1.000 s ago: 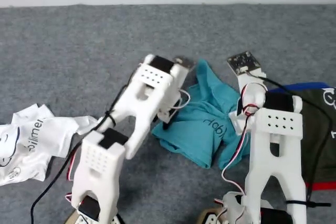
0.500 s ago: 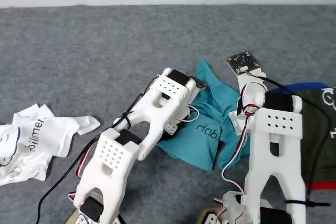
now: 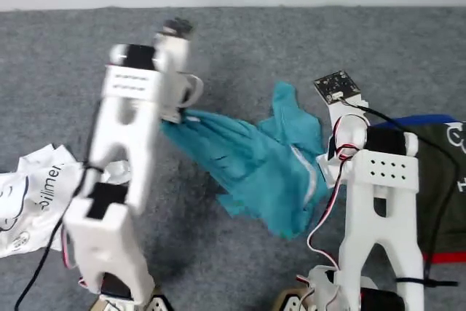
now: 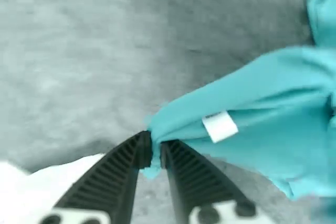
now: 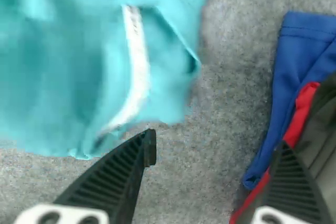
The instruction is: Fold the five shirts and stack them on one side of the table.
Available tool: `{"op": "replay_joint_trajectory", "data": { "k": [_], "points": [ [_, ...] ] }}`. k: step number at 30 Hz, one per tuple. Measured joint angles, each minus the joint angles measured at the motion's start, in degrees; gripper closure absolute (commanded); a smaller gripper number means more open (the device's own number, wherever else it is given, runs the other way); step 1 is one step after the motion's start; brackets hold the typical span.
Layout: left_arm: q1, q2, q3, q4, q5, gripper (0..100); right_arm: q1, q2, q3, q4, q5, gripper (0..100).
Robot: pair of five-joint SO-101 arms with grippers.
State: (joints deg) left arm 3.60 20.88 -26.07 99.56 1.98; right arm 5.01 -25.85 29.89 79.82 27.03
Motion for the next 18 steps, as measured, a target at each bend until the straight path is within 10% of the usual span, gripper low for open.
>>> {"op": "replay_joint_trajectory", "data": {
  "k": [9, 18],
  "points": [
    [-5.98, -5.01, 4.22, 0.18, 0.0, 99, -2.99, 0.0, 0.0, 0.0, -0.09, 66.7],
    [-6.59, -5.19, 9.76, -5.27, 0.0, 99, -31.12, 0.0, 6.07, 0.0, 0.09, 84.5]
  ]
}}
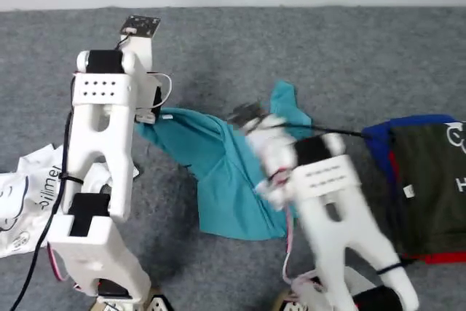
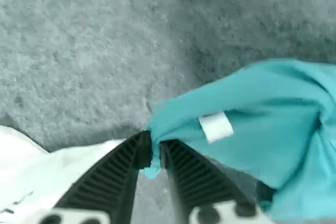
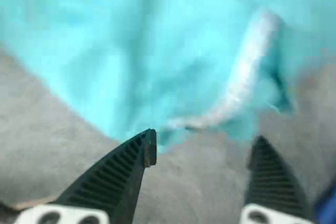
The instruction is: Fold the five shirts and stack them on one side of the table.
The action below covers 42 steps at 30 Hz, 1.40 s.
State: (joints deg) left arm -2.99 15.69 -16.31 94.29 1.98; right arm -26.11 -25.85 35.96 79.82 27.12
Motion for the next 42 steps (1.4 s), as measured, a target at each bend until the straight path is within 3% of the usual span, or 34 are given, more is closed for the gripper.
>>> {"op": "replay_joint_trajectory", "data": {
  "k": [6, 12, 17, 31, 37, 42],
  "points": [
    [-2.2, 0.0, 6.95, -6.95, 0.0, 99, -16.18, -0.09, 2.64, -1.58, 1.58, 86.1],
    [-2.2, 0.0, 8.53, -8.09, 0.0, 99, -24.0, -0.09, 5.27, -5.89, 1.49, 85.7],
    [-2.2, 0.0, 8.53, -8.09, 0.0, 99, -29.8, 0.0, 5.71, -6.42, 1.49, 75.3],
    [-2.2, 0.0, 8.53, -8.09, 0.0, 99, -29.71, 21.36, 6.15, -26.11, 1.41, 74.6],
    [-2.2, 0.0, 8.88, -8.09, 0.0, 99, -29.01, 26.99, 3.43, -29.98, 1.49, 98.4],
    [-2.2, 0.0, 8.88, -8.09, 0.0, 99, -24.35, 26.81, 3.16, -30.95, 1.41, 99.1]
  ]
}}
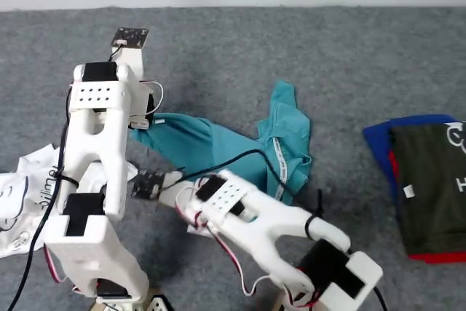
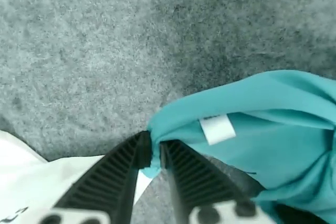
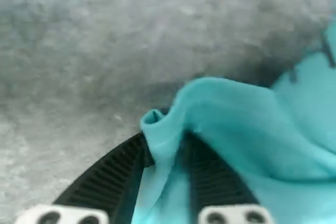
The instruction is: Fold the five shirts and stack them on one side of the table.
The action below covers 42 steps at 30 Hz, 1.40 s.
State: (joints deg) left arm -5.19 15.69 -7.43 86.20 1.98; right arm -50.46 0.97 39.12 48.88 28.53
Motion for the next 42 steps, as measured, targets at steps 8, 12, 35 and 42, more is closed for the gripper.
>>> {"op": "replay_joint_trajectory", "data": {
  "k": [8, 12, 35, 42],
  "points": [
    [0.0, 0.0, 0.0, 0.0, 0.0, 99, 8.7, -16.0, -3.52, 11.78, 0.35, 98.8],
    [0.0, 0.0, 0.0, 0.26, 0.0, 99, 14.24, -28.57, -9.93, 19.34, 0.35, 98.8],
    [4.04, -0.26, -29.89, 13.19, 0.0, 99, 47.3, -38.33, -23.12, 4.04, -3.52, 98.8],
    [1.41, 0.7, -40.97, 4.04, 0.0, 99, 50.2, -29.98, -27.52, -13.19, -3.96, 98.8]
  ]
}}
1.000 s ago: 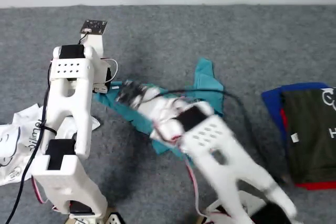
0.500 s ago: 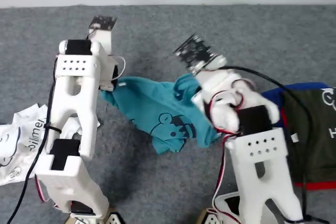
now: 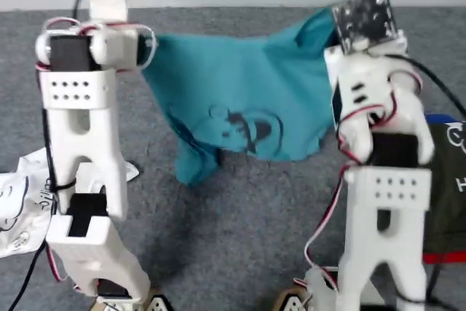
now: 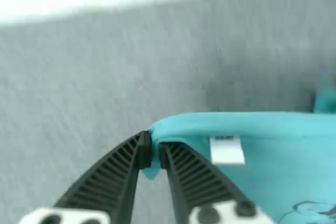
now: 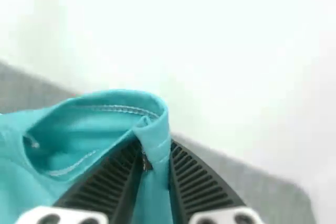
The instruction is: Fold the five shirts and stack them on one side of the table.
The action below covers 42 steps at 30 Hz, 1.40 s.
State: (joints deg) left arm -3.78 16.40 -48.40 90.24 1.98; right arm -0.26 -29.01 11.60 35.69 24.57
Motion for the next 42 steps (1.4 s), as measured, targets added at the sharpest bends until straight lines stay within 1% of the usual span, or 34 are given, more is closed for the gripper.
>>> {"op": "replay_joint_trajectory", "data": {
  "k": [2, 5, 10, 13, 18, 21, 26, 32, 35, 38, 42],
  "points": [
    [-0.7, 1.67, -2.99, -3.16, 0.0, 99, 0.0, 5.19, -4.66, -2.2, 0.0, 98.8],
    [-1.49, 4.84, -7.74, -8.18, 0.0, 99, 0.0, 14.51, -15.12, -2.81, 0.0, 98.8],
    [-1.76, 10.29, -17.67, -18.2, -0.09, 99, 0.0, 32.79, -37.71, -2.9, 0.0, 98.8],
    [-1.76, 13.19, -24.44, -23.82, -0.09, 99, 0.0, 42.73, -53.54, -0.88, -0.09, 98.8],
    [-1.76, 16.88, -29.71, -26.02, -0.09, 99, -0.53, 56.18, -80.0, 3.34, -0.09, 98.8],
    [-1.85, 18.99, -29.89, -25.32, -0.09, 99, -1.23, 61.54, -89.85, 5.1, 0.18, 98.8],
    [-1.93, 20.31, -29.89, -25.23, -0.09, 99, -1.32, 65.67, -93.19, 5.54, 4.13, 98.8],
    [-2.02, 20.31, -30.42, -25.23, -0.09, 99, -1.32, 64.79, -93.71, 4.57, 5.01, 98.8],
    [-1.58, 20.31, -33.41, -26.55, -0.09, 99, -1.32, 62.68, -93.71, 4.4, 5.01, 98.8],
    [0.0, 20.13, -38.42, -28.22, -0.09, 99, -1.32, 60.04, -93.71, 1.32, 5.01, 98.8],
    [1.85, 19.16, -42.99, -27.34, -2.11, 99, -1.23, 55.91, -93.8, 0.44, 5.01, 98.8]
  ]
}}
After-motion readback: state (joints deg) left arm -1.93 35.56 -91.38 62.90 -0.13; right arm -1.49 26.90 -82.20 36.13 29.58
